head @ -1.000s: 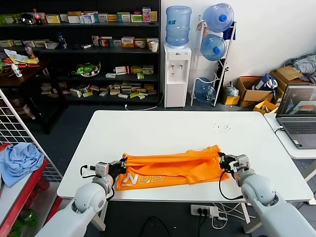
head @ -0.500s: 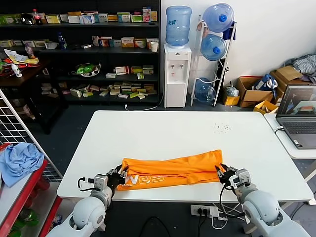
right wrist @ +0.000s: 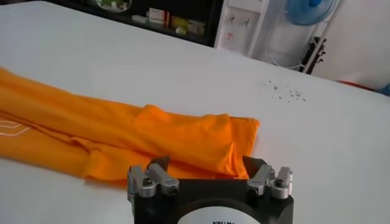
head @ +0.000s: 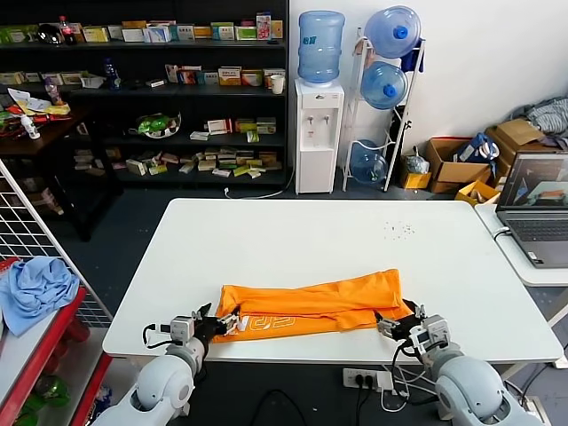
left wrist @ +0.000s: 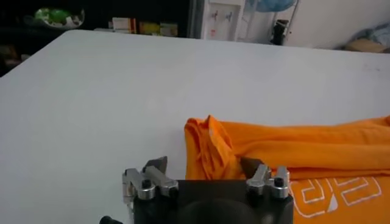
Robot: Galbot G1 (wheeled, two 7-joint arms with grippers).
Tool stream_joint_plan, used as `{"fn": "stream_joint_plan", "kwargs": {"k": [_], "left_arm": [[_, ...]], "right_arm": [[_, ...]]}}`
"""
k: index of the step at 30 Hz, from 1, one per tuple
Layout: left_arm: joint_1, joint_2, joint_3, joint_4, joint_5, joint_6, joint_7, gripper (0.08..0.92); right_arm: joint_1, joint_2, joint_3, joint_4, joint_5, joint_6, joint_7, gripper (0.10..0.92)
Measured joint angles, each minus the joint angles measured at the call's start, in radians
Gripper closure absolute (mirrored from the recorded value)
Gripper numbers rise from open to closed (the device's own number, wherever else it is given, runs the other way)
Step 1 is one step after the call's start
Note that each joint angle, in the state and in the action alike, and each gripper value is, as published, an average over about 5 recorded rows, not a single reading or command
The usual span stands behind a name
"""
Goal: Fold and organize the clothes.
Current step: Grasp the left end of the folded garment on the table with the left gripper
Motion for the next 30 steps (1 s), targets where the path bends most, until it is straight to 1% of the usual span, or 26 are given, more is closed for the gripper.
{"fn": "stream_joint_plan", "kwargs": {"k": [3, 6, 15, 23, 25, 30], "left_arm": [[-0.001, 0.000, -0.002, 0.003, -0.004, 0.003, 0.003, 0.266], [0.000, 0.002, -0.002, 0.004, -0.009, 0.006, 0.008, 0.352], [0.006, 0.008, 0.001, 0.004, -0.015, 0.021, 0.032, 0.646], [-0.002, 0.028, -0.009, -0.003, -0.027, 0.027, 0.037, 0.851], [-0.007, 0.038, -0.015, 0.001, -0.027, 0.027, 0.032, 0.870], [-0.026, 0.078, -0.037, 0.021, -0.027, 0.019, 0.024, 0.870]], "right_arm": [[-0.004, 0.001, 0.003, 0.010, 0.001, -0.001, 0.000, 0.203], [-0.006, 0.004, 0.003, 0.015, 0.002, -0.001, 0.000, 0.203], [-0.015, 0.007, 0.003, 0.026, 0.002, -0.002, 0.000, 0.203], [-0.009, 0.015, 0.001, 0.030, 0.003, 0.001, 0.007, 0.203], [-0.008, 0.017, 0.003, 0.033, 0.001, 0.005, 0.009, 0.203], [-0.010, 0.024, 0.013, 0.036, -0.011, 0.020, 0.011, 0.203]]}}
